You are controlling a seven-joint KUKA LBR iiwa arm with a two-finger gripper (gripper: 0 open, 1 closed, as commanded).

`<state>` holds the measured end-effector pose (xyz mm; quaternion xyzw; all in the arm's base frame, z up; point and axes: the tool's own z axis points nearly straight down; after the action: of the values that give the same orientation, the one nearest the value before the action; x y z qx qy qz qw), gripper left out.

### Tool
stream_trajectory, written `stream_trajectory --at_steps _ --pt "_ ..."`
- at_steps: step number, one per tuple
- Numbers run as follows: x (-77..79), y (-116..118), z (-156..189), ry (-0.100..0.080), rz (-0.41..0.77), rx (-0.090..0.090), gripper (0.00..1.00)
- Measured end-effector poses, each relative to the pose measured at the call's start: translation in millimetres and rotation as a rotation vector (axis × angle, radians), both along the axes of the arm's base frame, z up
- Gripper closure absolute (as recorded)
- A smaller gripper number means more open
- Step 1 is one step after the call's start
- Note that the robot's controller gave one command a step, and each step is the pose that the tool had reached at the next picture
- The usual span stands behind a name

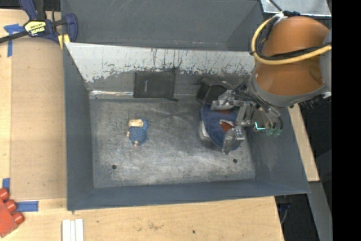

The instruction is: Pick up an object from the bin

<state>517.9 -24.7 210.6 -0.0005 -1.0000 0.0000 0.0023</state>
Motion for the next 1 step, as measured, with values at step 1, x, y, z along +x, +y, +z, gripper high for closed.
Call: stream_trajectory --at_steps 1 --pt "63.1 -22.9 -138.3 0.009 0.315 0.008 0.0"
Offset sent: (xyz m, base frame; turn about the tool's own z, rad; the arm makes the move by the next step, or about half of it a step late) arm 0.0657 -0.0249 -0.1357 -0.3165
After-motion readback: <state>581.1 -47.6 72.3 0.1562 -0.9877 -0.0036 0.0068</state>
